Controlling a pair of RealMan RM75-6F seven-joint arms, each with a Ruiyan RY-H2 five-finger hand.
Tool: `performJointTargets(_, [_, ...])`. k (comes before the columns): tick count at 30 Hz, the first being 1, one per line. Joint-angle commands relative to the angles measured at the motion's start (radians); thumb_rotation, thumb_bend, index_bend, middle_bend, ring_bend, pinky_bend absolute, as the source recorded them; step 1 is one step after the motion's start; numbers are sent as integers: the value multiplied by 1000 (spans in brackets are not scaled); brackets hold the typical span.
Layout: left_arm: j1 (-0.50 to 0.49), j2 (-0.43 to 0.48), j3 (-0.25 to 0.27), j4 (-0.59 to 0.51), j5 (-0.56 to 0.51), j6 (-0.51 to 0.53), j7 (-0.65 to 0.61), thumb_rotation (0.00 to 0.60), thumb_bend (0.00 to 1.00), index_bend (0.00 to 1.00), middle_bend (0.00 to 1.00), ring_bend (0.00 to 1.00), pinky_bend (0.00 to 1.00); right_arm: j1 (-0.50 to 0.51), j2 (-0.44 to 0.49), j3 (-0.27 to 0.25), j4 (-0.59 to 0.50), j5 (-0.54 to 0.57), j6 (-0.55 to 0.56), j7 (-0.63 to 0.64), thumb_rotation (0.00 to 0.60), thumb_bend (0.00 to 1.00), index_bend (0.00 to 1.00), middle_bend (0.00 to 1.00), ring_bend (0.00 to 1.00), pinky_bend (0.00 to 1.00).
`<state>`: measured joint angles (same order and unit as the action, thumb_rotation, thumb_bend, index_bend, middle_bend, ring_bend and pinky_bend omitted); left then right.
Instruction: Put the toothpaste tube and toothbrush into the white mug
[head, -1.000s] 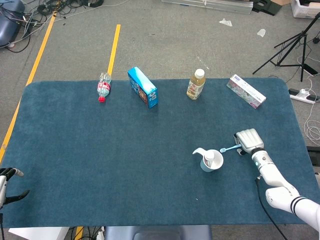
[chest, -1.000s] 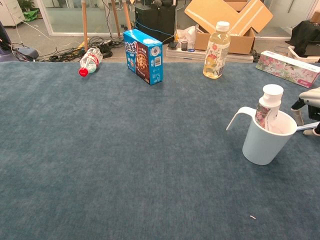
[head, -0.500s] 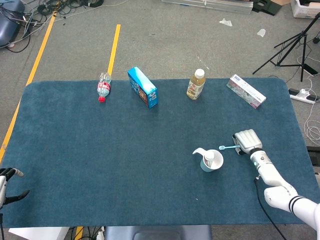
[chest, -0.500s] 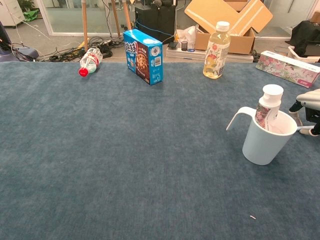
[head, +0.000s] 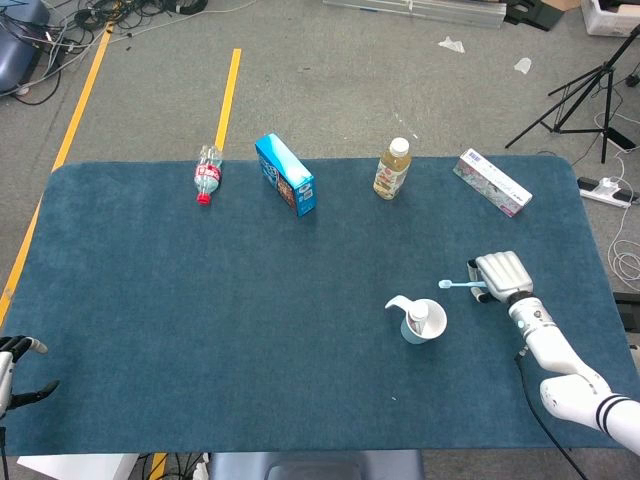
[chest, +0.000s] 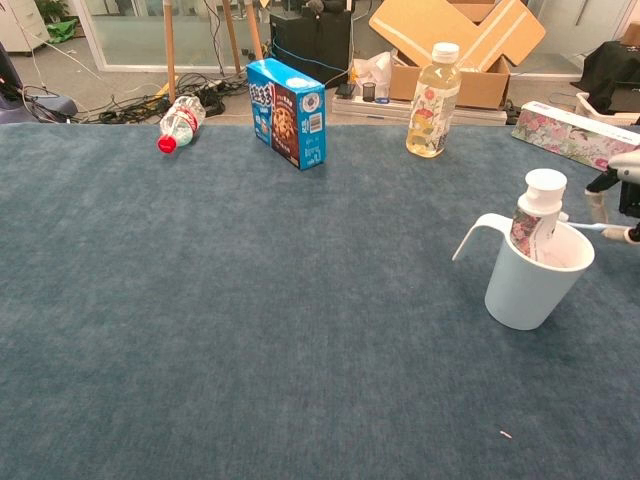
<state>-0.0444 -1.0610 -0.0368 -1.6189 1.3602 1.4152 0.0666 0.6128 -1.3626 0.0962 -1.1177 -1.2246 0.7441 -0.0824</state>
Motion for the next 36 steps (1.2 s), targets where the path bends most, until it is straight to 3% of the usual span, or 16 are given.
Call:
performJointTargets(1, [-1,-1,0,0,-1,-1,1,600,0,433,403,307,352,-16,78,28,-90,-29,50,77,600,315,619,1000,1000,1000])
performJointTargets(7, [-1,-3,-1,1,-4,-3,5,600,0,433,403,307,351,-44,235,68,-274,-127,119,360,600,314,619,1000,1000,1000])
performJointTargets(13, [-2,-4,-1,2,-5,-5,8,600,0,434,403,307,352,-68,318,58,-348,-302,227,720,600,314,619,1000,1000,1000])
performJointTargets(19, [-3,-4,-1,1,-5,-6,8,600,0,433,403,307,352,-59,295,-10,-280,-499,379,1117,600,314,619,1000,1000,1000])
performJointTargets(25, [-2,-1,-2,1,-7,-5,2,600,0,433,403,307,352,-44,235,-57,-200,-574,498,1387,600,314,622,1000,1000,1000])
performJointTargets(29, [-2,0,-2,1,-7,-6,-1,600,0,433,403,307,351,-31,203,-91,-147,-599,531,1491,600,314,625,1000,1000,1000])
performJointTargets(36, [-2,1,-1,-1,-7,-6,1,600,0,433,403,307,352,-20,141,-131,-57,-597,548,1561,600,314,627,1000,1000,1000])
